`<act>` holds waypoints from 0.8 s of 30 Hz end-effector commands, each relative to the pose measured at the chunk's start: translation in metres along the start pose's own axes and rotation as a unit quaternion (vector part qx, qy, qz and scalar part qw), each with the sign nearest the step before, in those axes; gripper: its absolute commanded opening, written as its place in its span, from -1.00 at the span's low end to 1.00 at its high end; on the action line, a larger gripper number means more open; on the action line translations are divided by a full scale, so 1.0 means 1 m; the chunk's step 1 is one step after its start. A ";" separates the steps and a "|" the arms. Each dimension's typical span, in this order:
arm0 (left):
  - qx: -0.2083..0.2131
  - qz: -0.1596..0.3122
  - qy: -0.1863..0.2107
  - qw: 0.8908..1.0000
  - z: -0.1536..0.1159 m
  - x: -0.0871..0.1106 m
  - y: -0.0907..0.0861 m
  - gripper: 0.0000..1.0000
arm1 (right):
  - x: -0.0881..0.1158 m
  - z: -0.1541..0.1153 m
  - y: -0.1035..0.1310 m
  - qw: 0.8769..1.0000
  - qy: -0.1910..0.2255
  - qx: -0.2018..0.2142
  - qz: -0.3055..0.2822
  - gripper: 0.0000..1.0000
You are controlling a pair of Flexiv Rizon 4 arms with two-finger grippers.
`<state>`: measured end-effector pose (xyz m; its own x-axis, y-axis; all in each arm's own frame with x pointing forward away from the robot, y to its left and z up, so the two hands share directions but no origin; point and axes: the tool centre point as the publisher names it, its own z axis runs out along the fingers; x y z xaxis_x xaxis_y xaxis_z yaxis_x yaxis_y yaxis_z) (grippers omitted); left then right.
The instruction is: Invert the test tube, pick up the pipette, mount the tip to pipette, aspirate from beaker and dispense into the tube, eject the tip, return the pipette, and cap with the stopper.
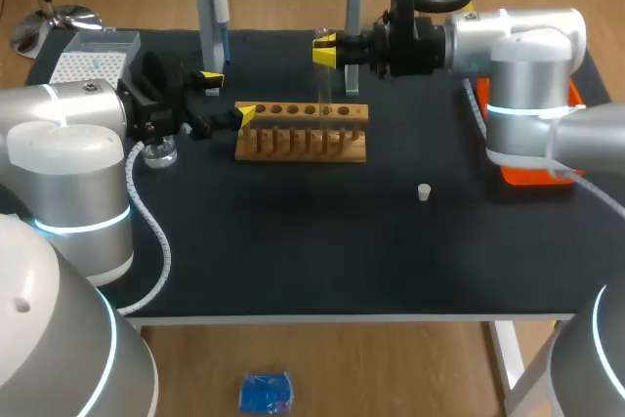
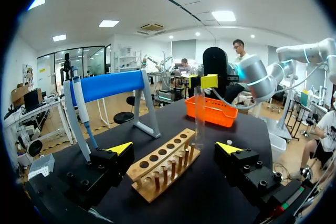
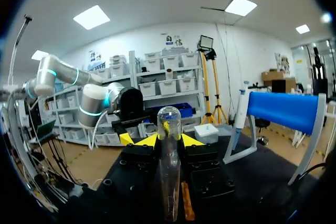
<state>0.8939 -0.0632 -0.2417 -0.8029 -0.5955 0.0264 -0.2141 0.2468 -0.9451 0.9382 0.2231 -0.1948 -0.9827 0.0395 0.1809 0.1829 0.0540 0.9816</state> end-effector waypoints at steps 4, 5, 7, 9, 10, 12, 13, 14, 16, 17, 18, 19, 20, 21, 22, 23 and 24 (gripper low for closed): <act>0.003 0.001 -0.003 1.000 0.000 0.001 0.002 1.00 | -0.031 0.006 0.018 0.919 -0.067 0.122 0.370 -1.00; 0.003 0.001 -0.003 1.000 0.000 0.001 0.002 1.00 | -0.034 0.007 0.018 0.898 -0.071 0.130 0.415 -1.00; 0.003 0.001 -0.003 1.000 0.000 0.001 0.002 1.00 | -0.036 0.007 0.019 0.856 -0.054 0.131 0.497 -1.00; 0.003 0.001 -0.003 1.000 0.000 0.001 0.002 1.00 | -0.036 0.008 0.019 0.823 -0.050 0.132 0.551 -1.00; 0.003 0.001 -0.003 1.000 0.000 0.001 0.002 1.00 | -0.036 0.009 0.019 0.811 -0.049 0.132 0.567 -1.00; 0.003 0.001 -0.003 1.000 0.000 0.001 0.002 1.00 | -0.032 0.010 0.020 0.793 -0.053 0.132 0.593 -1.00; 0.003 0.001 -0.003 1.000 0.000 0.001 0.002 1.00 | -0.030 0.011 0.020 0.784 -0.060 0.128 0.605 -1.00; 0.003 0.001 -0.003 1.000 0.000 0.001 0.002 1.00 | -0.026 0.011 0.022 0.783 -0.058 0.117 0.608 -1.00; 0.003 0.001 -0.003 1.000 0.000 0.001 0.002 1.00 | -0.026 0.011 0.022 0.783 -0.058 0.117 0.608 -1.00; 0.003 0.001 -0.003 1.000 0.000 0.001 0.002 1.00 | -0.026 0.011 0.022 0.783 -0.058 0.117 0.608 -1.00; 0.003 0.001 -0.003 1.000 0.000 0.001 0.002 1.00 | -0.026 0.011 0.022 0.783 -0.058 0.117 0.608 -1.00; 0.003 0.001 -0.003 1.000 0.000 0.001 0.002 1.00 | -0.026 0.011 0.022 0.783 -0.058 0.117 0.608 -1.00; 0.003 0.001 -0.003 1.000 0.000 0.001 0.002 1.00 | -0.026 0.011 0.022 0.783 -0.058 0.117 0.608 -1.00; 0.003 0.001 -0.003 1.000 0.000 0.001 0.002 1.00 | -0.026 0.011 0.022 0.783 -0.058 0.117 0.608 -1.00; 0.003 0.001 -0.003 1.000 0.000 0.001 0.002 1.00 | -0.026 0.011 0.022 0.783 -0.058 0.117 0.608 -1.00; 0.003 0.001 -0.003 1.000 0.000 0.001 0.002 1.00 | -0.026 0.011 0.022 0.783 -0.058 0.117 0.608 -1.00; 0.003 0.001 -0.003 1.000 0.000 0.001 0.002 1.00 | -0.026 0.011 0.022 0.783 -0.058 0.117 0.608 -1.00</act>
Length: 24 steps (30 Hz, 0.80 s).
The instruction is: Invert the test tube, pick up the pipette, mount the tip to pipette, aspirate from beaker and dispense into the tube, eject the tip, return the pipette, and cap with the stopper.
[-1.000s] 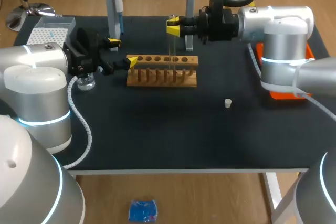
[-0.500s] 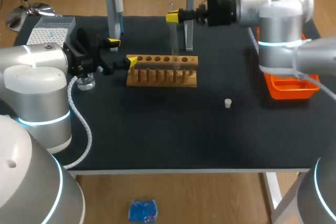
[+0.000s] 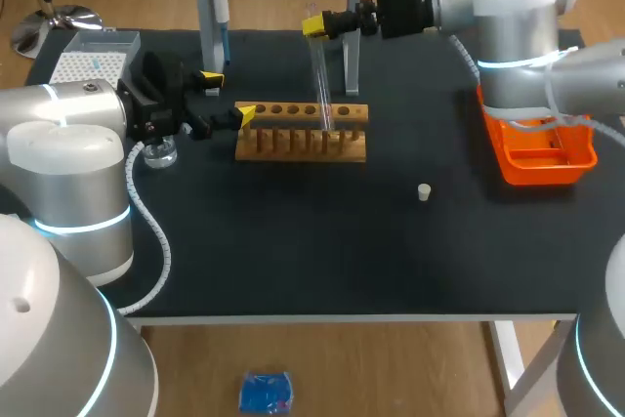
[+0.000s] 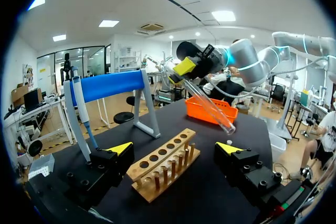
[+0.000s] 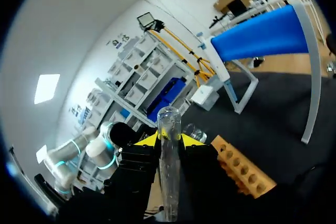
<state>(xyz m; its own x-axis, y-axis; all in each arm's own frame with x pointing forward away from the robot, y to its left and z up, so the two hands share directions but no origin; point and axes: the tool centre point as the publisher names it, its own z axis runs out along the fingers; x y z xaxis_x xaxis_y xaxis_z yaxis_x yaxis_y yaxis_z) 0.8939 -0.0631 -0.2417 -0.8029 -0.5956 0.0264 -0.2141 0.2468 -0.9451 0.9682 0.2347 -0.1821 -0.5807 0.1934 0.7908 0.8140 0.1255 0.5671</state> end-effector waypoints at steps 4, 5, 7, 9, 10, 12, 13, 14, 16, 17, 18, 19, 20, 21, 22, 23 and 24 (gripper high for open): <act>0.003 0.001 -0.003 1.000 0.001 0.001 0.002 1.00 | 0.003 -0.001 0.002 0.961 -0.020 0.050 0.271 -1.00; 0.003 0.001 -0.003 1.000 0.001 0.001 0.002 1.00 | 0.003 -0.001 0.002 0.961 -0.020 0.050 0.271 -1.00; 0.003 0.001 -0.003 1.000 0.001 0.001 0.002 1.00 | 0.003 -0.001 0.002 0.961 -0.020 0.050 0.271 -1.00; 0.003 0.001 -0.003 1.000 0.001 0.001 0.002 1.00 | 0.001 -0.002 -0.003 0.954 0.013 0.057 0.293 -1.00; 0.003 0.001 -0.003 1.000 0.001 0.001 0.002 1.00 | 0.001 -0.003 -0.006 0.952 0.030 0.057 0.301 -1.00; 0.003 0.001 -0.003 1.000 0.001 0.001 0.002 1.00 | 0.001 -0.006 -0.007 0.940 0.071 0.066 0.327 -1.00; 0.003 0.001 -0.003 1.000 0.001 0.001 0.002 1.00 | 0.001 -0.007 -0.008 0.937 0.084 0.067 0.332 -1.00; 0.003 0.001 -0.003 1.000 0.001 0.001 0.002 1.00 | 0.001 -0.009 -0.009 0.934 0.094 0.056 0.340 -1.00; 0.003 0.001 -0.003 1.000 0.001 0.001 0.002 1.00 | 0.004 -0.014 -0.010 0.930 0.118 0.053 0.343 -1.00; 0.003 0.001 -0.003 1.000 0.001 0.001 0.002 1.00 | 0.004 -0.015 -0.011 0.932 0.119 0.047 0.339 -1.00; 0.003 0.001 -0.003 1.000 0.001 0.001 0.002 1.00 | 0.005 -0.017 -0.011 0.931 0.128 0.045 0.338 -1.00; 0.003 0.001 -0.003 1.000 0.001 0.001 0.002 1.00 | 0.007 -0.020 -0.013 0.930 0.141 0.045 0.337 -1.00; 0.003 0.001 -0.003 1.000 0.001 0.001 0.002 1.00 | 0.008 -0.020 -0.014 0.931 0.140 0.041 0.334 -1.00; 0.003 0.001 -0.003 1.000 0.001 0.001 0.002 1.00 | 0.009 -0.021 -0.016 0.933 0.145 0.037 0.327 -1.00; 0.003 0.001 -0.003 1.000 0.001 0.001 0.002 1.00 | 0.010 -0.022 -0.018 0.934 0.149 0.037 0.324 -1.00; 0.003 0.001 -0.003 1.000 0.001 0.001 0.002 1.00 | 0.010 -0.022 -0.019 0.934 0.149 0.034 0.322 -1.00; 0.003 0.001 -0.003 1.000 0.001 0.001 0.002 1.00 | 0.011 -0.023 -0.021 0.936 0.150 0.030 0.316 -1.00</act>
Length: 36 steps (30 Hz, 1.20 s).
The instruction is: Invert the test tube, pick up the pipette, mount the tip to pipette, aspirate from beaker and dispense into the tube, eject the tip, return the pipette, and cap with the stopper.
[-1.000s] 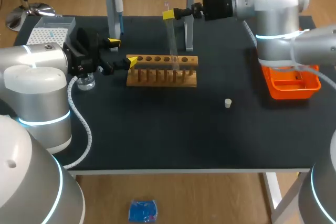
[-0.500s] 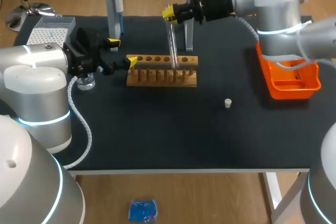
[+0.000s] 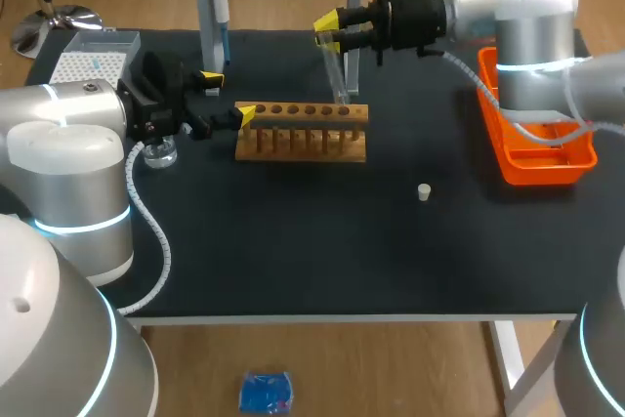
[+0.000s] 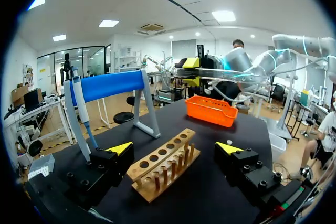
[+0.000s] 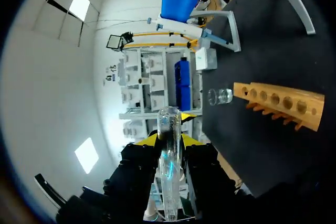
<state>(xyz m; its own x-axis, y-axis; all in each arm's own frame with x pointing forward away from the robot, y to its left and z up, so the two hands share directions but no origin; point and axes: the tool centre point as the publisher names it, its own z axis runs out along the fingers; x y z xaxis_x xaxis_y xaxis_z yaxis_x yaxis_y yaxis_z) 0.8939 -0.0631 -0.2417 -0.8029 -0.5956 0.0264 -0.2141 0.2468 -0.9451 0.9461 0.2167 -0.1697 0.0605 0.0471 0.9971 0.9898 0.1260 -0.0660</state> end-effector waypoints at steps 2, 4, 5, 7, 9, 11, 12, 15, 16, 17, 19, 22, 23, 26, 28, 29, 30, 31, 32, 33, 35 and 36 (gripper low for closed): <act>0.003 0.001 -0.003 1.000 0.001 0.001 0.002 1.00 | -0.013 -0.004 -0.004 0.999 0.039 0.002 -0.016 -1.00; 0.003 0.001 -0.003 1.000 0.001 0.001 0.002 1.00 | -0.017 -0.002 -0.008 0.999 0.038 0.003 -0.020 -1.00; 0.003 0.001 -0.003 1.000 0.001 0.001 0.002 1.00 | -0.018 -0.002 -0.009 0.999 0.030 -0.005 -0.028 -1.00; 0.003 0.001 -0.003 1.000 0.001 0.001 0.002 1.00 | -0.021 0.000 -0.011 0.999 0.021 -0.006 -0.035 -1.00; 0.003 0.001 -0.003 1.000 0.001 0.001 0.002 1.00 | -0.022 0.000 -0.012 0.999 0.024 -0.007 -0.035 -1.00; 0.003 0.001 -0.003 1.000 0.001 0.001 0.002 1.00 | -0.022 -0.001 -0.013 0.999 0.025 -0.010 -0.037 -1.00; 0.003 0.001 -0.003 1.000 0.001 0.001 0.002 1.00 | -0.022 -0.002 -0.013 0.999 0.026 -0.011 -0.037 -1.00; 0.003 0.001 -0.003 1.000 0.001 0.001 0.002 1.00 | -0.022 -0.003 -0.013 0.999 0.032 -0.012 -0.035 -1.00; 0.003 0.001 -0.003 1.000 0.001 0.001 0.002 1.00 | -0.022 -0.003 -0.013 0.999 0.033 -0.013 -0.036 -1.00; 0.003 0.001 -0.003 1.000 0.001 0.001 0.002 1.00 | -0.022 -0.003 -0.013 0.999 0.033 -0.013 -0.036 -1.00; 0.003 0.001 -0.003 1.000 0.001 0.001 0.002 1.00 | -0.022 -0.004 -0.013 0.999 0.034 -0.013 -0.035 -1.00; 0.003 0.001 -0.003 1.000 0.001 0.001 0.002 1.00 | -0.022 -0.004 -0.013 0.999 0.035 -0.013 -0.033 -1.00; 0.003 0.001 -0.003 1.000 0.001 0.001 0.002 1.00 | -0.022 -0.004 -0.013 0.999 0.034 -0.013 -0.033 -1.00; 0.003 0.001 -0.003 1.000 0.001 0.001 0.002 1.00 | -0.021 -0.005 -0.013 0.999 0.033 -0.011 -0.032 -1.00; 0.003 0.001 -0.003 1.000 0.001 0.001 0.002 1.00 | -0.021 -0.005 -0.013 0.999 0.033 -0.010 -0.030 -1.00; 0.003 0.001 -0.003 1.000 0.001 0.001 0.002 1.00 | -0.021 -0.005 -0.012 0.999 0.032 -0.009 -0.028 -1.00; 0.003 0.001 -0.003 1.000 0.001 0.001 0.002 1.00 | -0.021 -0.004 -0.014 0.999 0.031 -0.009 -0.028 -1.00; 0.003 0.001 -0.003 1.000 0.001 0.001 0.002 1.00 | -0.021 -0.005 -0.015 0.999 0.030 -0.011 -0.028 -1.00; 0.003 0.001 -0.003 1.000 0.001 0.001 0.002 1.00 | -0.021 -0.005 -0.015 0.999 0.030 -0.011 -0.028 -1.00; 0.003 0.001 -0.003 1.000 0.001 0.001 0.002 1.00 | -0.021 -0.005 -0.015 0.999 0.030 -0.011 -0.028 -1.00; 0.003 0.001 -0.003 1.000 0.001 0.001 0.002 1.00 | -0.021 -0.005 -0.015 0.999 0.030 -0.011 -0.028 -1.00; 0.003 0.001 -0.003 1.000 0.001 0.001 0.002 1.00 | -0.021 -0.005 -0.015 0.999 0.030 -0.011 -0.028 -1.00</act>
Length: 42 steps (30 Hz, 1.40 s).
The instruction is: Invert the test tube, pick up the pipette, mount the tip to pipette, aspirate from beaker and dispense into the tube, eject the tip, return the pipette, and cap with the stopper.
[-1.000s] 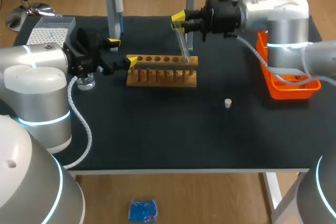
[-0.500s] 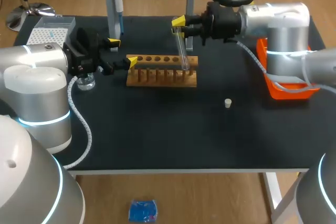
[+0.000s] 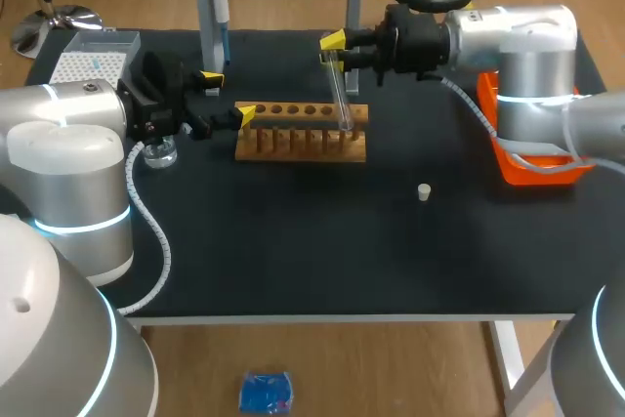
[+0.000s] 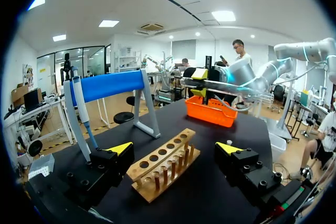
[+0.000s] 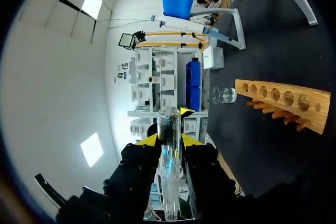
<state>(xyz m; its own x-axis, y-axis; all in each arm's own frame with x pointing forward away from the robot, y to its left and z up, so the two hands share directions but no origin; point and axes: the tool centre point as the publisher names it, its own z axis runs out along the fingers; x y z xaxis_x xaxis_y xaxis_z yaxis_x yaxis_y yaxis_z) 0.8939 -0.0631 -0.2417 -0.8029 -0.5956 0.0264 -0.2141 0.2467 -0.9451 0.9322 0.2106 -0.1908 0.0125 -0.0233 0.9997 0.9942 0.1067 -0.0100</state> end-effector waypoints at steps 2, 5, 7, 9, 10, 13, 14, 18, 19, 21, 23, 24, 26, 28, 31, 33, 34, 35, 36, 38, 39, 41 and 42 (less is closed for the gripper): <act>0.003 0.001 -0.003 1.000 0.001 0.001 0.002 1.00 | 0.001 -0.001 -0.001 1.000 -0.002 0.000 0.000 -1.00; 0.003 0.001 -0.003 1.000 0.001 0.001 0.002 1.00 | 0.001 -0.001 -0.001 1.000 -0.002 0.000 0.000 -1.00; 0.003 0.001 -0.003 1.000 0.001 0.001 0.002 1.00 | 0.001 -0.001 -0.001 1.000 -0.002 0.000 0.000 -1.00; 0.003 0.001 -0.003 1.000 0.001 0.001 0.002 1.00 | 0.001 -0.001 -0.001 1.000 -0.002 0.000 0.000 -1.00; 0.045 0.048 0.002 0.998 0.001 0.007 -0.005 1.00 | 0.001 -0.001 -0.001 1.000 -0.002 0.000 0.000 -1.00; 0.176 0.140 0.021 0.974 -0.006 0.021 -0.016 1.00 | 0.001 -0.001 -0.001 1.000 -0.002 0.000 0.000 -1.00; 0.204 0.162 0.026 0.965 -0.009 0.025 -0.017 1.00 | 0.001 -0.001 -0.001 1.000 -0.002 0.000 0.000 -1.00; 0.280 0.242 0.080 0.925 -0.019 0.038 -0.023 1.00 | 0.001 -0.001 -0.001 1.000 -0.002 0.000 0.000 -1.00; 0.298 0.256 0.098 0.914 -0.022 0.040 -0.025 1.00 | 0.001 -0.001 -0.001 1.000 -0.002 0.000 0.000 -1.00; 0.319 0.290 0.130 0.893 -0.026 0.046 -0.031 1.00 | 0.001 -0.001 -0.001 1.000 -0.002 0.000 0.000 -1.00; 0.332 0.318 0.163 0.873 -0.029 0.051 -0.036 1.00 | 0.001 -0.001 -0.001 1.000 -0.002 0.000 0.000 -1.00; 0.342 0.332 0.183 0.860 -0.031 0.053 -0.039 1.00 | 0.001 -0.001 -0.001 1.000 -0.002 0.000 0.000 -1.00; 0.360 0.358 0.220 0.833 -0.034 0.058 -0.044 1.00 | 0.001 -0.001 -0.001 1.000 -0.002 0.000 0.000 -1.00; 0.352 0.366 0.236 0.828 -0.034 0.058 -0.049 1.00 | 0.001 -0.001 -0.001 1.000 -0.002 0.000 0.000 -1.00; 0.341 0.350 0.218 0.845 -0.033 0.052 -0.052 1.00 | 0.001 -0.001 -0.001 1.000 -0.002 0.000 0.000 -1.00; 0.341 0.350 0.218 0.845 -0.033 0.052 -0.052 1.00 | 0.001 -0.001 -0.001 1.000 -0.002 0.000 0.000 -1.00; 0.341 0.350 0.218 0.845 -0.033 0.052 -0.052 1.00 | 0.001 -0.001 -0.001 1.000 -0.002 0.000 0.000 -1.00; 0.341 0.350 0.218 0.845 -0.033 0.052 -0.052 1.00 | 0.001 -0.001 -0.001 1.000 -0.002 0.000 0.000 -1.00; 0.341 0.350 0.218 0.845 -0.033 0.052 -0.052 1.00 | 0.001 -0.001 -0.001 1.000 -0.002 0.000 0.000 -1.00; 0.341 0.350 0.218 0.845 -0.033 0.052 -0.052 1.00 | 0.001 -0.001 -0.001 1.000 -0.002 0.000 0.000 -1.00; 0.341 0.350 0.218 0.845 -0.033 0.052 -0.052 1.00 | 0.001 -0.001 -0.001 1.000 -0.002 0.000 0.000 -1.00; 0.341 0.350 0.218 0.845 -0.033 0.052 -0.052 1.00 | 0.001 -0.001 -0.001 1.000 -0.002 0.000 0.000 -1.00; 0.342 0.385 0.209 0.831 -0.031 0.054 -0.054 1.00 | 0.001 -0.001 -0.001 1.000 -0.002 0.000 0.000 -1.00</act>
<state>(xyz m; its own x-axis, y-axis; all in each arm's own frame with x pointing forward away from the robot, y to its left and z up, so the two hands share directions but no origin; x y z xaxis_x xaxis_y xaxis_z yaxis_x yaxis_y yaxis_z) 0.8362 -0.0855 -0.1777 -0.7822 -0.1862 -0.5945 0.5935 0.0675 -0.8020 0.9315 0.2099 -0.1905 0.0125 -0.0236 0.9996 0.9943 0.1058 -0.0099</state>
